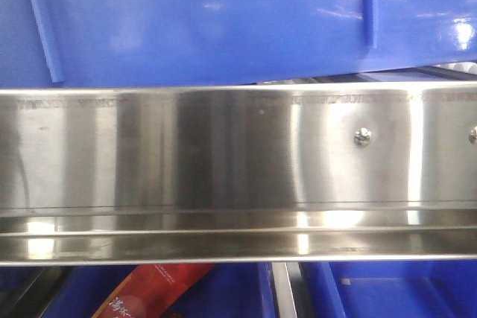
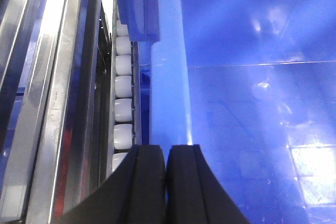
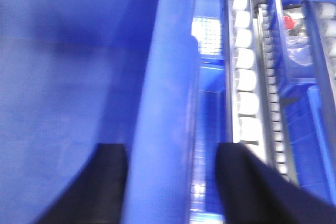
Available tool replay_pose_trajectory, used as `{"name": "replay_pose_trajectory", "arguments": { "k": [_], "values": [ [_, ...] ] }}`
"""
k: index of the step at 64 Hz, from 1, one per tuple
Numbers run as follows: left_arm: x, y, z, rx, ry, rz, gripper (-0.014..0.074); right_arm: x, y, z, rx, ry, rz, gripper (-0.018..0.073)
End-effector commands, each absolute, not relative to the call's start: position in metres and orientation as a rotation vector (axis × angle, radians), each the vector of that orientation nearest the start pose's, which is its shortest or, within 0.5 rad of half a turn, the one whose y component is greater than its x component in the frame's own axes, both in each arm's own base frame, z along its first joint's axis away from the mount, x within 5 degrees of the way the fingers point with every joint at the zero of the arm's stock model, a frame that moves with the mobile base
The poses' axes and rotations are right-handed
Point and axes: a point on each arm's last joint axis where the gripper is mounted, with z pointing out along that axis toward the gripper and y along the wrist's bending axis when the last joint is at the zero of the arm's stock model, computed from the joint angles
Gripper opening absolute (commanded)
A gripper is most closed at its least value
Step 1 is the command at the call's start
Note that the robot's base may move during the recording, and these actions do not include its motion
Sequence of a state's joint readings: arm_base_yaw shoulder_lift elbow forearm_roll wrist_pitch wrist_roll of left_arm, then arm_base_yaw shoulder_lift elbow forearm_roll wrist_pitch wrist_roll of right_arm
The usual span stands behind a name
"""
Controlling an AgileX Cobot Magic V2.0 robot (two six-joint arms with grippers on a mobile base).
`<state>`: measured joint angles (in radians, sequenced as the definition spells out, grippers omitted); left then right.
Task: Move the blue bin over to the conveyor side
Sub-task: 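Lift the blue bin with both grippers off the roller shelf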
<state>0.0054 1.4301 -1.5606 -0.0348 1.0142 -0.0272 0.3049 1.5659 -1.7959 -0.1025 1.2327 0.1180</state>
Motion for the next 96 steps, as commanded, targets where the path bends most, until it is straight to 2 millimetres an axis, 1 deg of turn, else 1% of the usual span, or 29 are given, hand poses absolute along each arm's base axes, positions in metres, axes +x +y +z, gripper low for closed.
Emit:
{"name": "replay_pose_trajectory", "arguments": {
  "k": [1,4,13,14,22,25,28,35,40,44,53,66,72,78,96],
  "values": [
    [0.302,-0.001,0.421,-0.048,2.358,-0.063,0.0002,0.313,0.086,0.433,-0.236,2.453,0.016,0.0133],
    [0.302,-0.001,0.421,-0.048,2.358,-0.063,0.0002,0.313,0.086,0.433,-0.236,2.453,0.016,0.0089],
    [0.302,-0.001,0.421,-0.048,2.358,-0.063,0.0002,0.313,0.086,0.433,-0.236,2.453,0.016,-0.0090],
    [0.302,-0.001,0.421,-0.048,2.358,-0.063,0.0002,0.313,0.086,0.433,-0.236,2.453,0.016,-0.0098],
    [0.304,-0.001,0.423,-0.048,2.330,-0.063,0.0006,0.313,0.086,0.433,-0.236,2.453,0.016,-0.0079],
    [0.305,-0.001,0.424,-0.049,2.314,-0.062,0.0026,0.313,0.086,0.433,-0.236,2.453,0.016,-0.0079],
    [0.306,-0.001,0.425,-0.049,2.297,-0.062,0.0062,0.313,0.086,0.433,-0.236,2.453,0.016,-0.0079],
    [0.310,-0.001,0.430,-0.049,2.231,-0.062,0.0239,0.313,0.086,0.433,-0.236,2.453,0.016,-0.0079],
    [0.310,-0.001,0.431,-0.049,2.220,-0.062,0.0355,0.313,0.087,0.433,-0.236,2.455,0.025,-0.0079],
    [0.312,-0.001,0.426,-0.052,2.251,-0.063,0.0395,0.313,0.087,0.433,-0.236,2.455,0.025,-0.0079],
    [0.321,-0.002,0.413,-0.058,2.310,-0.082,0.0389,0.313,0.087,0.433,-0.236,2.455,0.025,-0.0079],
    [0.338,-0.007,0.391,-0.086,2.393,-0.169,0.0389,0.313,0.087,0.433,-0.236,2.455,0.025,-0.0079],
    [0.342,-0.007,0.385,-0.088,2.416,-0.169,0.0370,0.313,0.087,0.433,-0.236,2.455,0.025,-0.0079],
    [0.345,-0.007,0.382,-0.089,2.423,-0.169,0.0347,0.313,0.087,0.433,-0.236,2.455,0.025,-0.0079],
    [0.345,-0.007,0.382,-0.089,2.420,-0.169,0.0347,0.313,0.087,0.433,-0.236,2.455,0.028,-0.0079]
  ]
}}
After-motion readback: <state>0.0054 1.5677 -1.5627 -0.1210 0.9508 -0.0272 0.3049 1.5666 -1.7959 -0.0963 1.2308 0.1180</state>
